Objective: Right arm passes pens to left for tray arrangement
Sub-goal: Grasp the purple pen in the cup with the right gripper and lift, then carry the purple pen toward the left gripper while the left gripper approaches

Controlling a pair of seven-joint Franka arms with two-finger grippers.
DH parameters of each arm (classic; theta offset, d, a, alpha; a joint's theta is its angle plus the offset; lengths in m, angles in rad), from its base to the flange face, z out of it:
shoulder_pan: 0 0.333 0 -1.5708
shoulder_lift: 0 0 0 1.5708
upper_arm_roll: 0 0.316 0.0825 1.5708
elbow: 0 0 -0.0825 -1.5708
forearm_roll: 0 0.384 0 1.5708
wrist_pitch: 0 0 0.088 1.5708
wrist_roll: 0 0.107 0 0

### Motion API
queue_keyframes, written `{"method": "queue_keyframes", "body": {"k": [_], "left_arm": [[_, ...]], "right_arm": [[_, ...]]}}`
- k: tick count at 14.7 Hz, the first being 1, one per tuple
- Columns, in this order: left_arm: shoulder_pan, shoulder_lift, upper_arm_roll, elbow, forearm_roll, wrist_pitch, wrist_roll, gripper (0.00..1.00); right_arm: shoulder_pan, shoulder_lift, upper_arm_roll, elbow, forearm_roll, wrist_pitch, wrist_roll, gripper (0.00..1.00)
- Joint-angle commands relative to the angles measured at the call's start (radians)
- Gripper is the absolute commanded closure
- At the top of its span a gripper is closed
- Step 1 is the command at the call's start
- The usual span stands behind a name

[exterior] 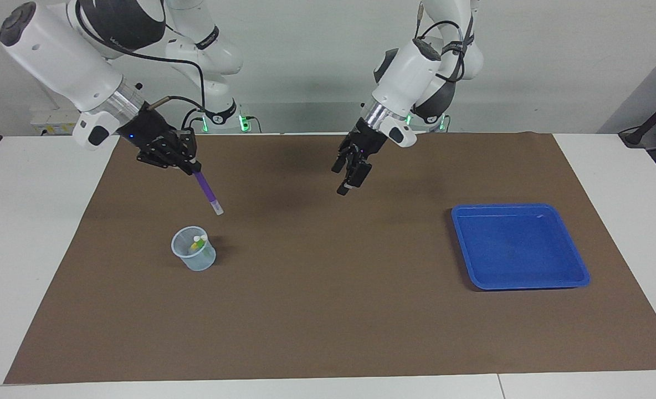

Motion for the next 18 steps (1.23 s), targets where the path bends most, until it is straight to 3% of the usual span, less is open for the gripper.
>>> {"method": "queue_keyframes", "body": {"k": [1, 6, 11, 18], "left_arm": [[-0.053, 0.020, 0.012, 0.012, -0.026, 0.082, -0.014, 0.00], [-0.096, 0.047, 0.008, 0.036, -0.071, 0.145, -0.014, 0.00], [-0.127, 0.146, 0.008, 0.111, -0.091, 0.220, -0.046, 0.00], [-0.125, 0.290, 0.009, 0.278, -0.079, 0.262, -0.080, 0.00]], "right_arm": [[0.067, 0.015, 0.006, -0.024, 0.064, 0.092, 0.148, 0.94], [0.164, 0.006, 0.006, -0.092, 0.084, 0.202, 0.325, 0.94], [0.204, 0.018, 0.007, -0.101, 0.087, 0.275, 0.380, 0.94], [0.216, 0.018, 0.006, -0.101, 0.148, 0.272, 0.409, 0.94]]}}
